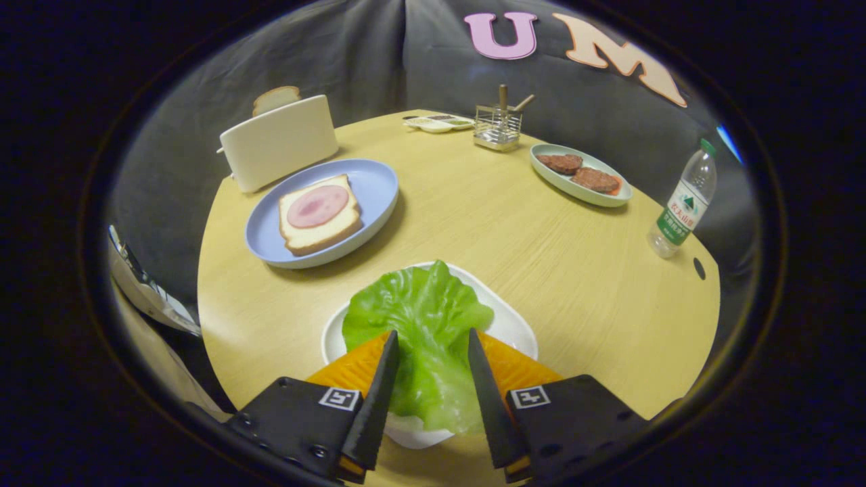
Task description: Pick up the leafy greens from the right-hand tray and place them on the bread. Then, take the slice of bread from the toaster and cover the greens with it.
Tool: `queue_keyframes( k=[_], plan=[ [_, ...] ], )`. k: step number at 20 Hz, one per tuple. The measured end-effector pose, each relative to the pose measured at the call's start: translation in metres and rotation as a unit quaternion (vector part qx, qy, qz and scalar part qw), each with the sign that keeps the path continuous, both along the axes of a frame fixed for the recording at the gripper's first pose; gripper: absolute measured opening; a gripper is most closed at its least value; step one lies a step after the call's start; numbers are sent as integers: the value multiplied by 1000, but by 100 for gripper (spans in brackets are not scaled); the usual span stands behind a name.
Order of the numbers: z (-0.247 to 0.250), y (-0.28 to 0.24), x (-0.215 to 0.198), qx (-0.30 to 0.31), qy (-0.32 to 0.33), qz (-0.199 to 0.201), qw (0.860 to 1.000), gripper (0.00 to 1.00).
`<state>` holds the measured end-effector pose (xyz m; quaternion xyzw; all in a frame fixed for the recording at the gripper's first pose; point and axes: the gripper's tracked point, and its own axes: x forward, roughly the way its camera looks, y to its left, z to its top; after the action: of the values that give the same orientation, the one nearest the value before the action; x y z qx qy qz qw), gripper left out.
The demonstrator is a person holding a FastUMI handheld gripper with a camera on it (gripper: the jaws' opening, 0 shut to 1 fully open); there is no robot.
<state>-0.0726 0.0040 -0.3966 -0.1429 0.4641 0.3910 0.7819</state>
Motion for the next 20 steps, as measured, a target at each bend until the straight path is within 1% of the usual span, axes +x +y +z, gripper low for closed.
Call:
queue_keyframes(
  k=[1,4,6,10,13,20],
  plan=[
    [1,0,2,0,-9,-5,1000,66],
    [4,-1,6,0,-17,-19,1000,27],
    [0,1,6,1,-17,-21,1000,7],
    [6,0,9,-6,-22,-31,999,7],
    [20,6,10,4,-28,-39,999,7],
    [59,37,14,30,-54,-57,996,7]
  ],
)
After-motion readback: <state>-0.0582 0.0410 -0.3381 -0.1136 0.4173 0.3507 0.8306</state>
